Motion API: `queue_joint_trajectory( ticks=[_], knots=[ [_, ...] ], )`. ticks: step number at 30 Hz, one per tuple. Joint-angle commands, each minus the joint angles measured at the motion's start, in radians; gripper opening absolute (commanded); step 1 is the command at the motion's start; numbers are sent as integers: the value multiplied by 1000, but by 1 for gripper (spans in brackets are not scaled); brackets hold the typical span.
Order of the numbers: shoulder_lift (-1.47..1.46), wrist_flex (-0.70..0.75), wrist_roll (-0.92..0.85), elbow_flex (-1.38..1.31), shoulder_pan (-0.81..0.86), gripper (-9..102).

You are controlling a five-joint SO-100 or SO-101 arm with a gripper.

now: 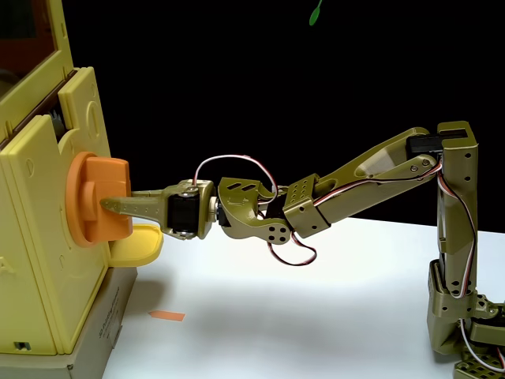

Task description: Turn the button of vending machine.

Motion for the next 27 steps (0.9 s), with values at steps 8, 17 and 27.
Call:
queue_joint_trajectory(
  ticks=[8, 17, 27],
  knots=[
    [167, 121, 839, -2, 23, -1],
    [258, 344, 1738, 6, 9, -1],
    [285, 388, 2569, 20, 14, -1]
  ],
)
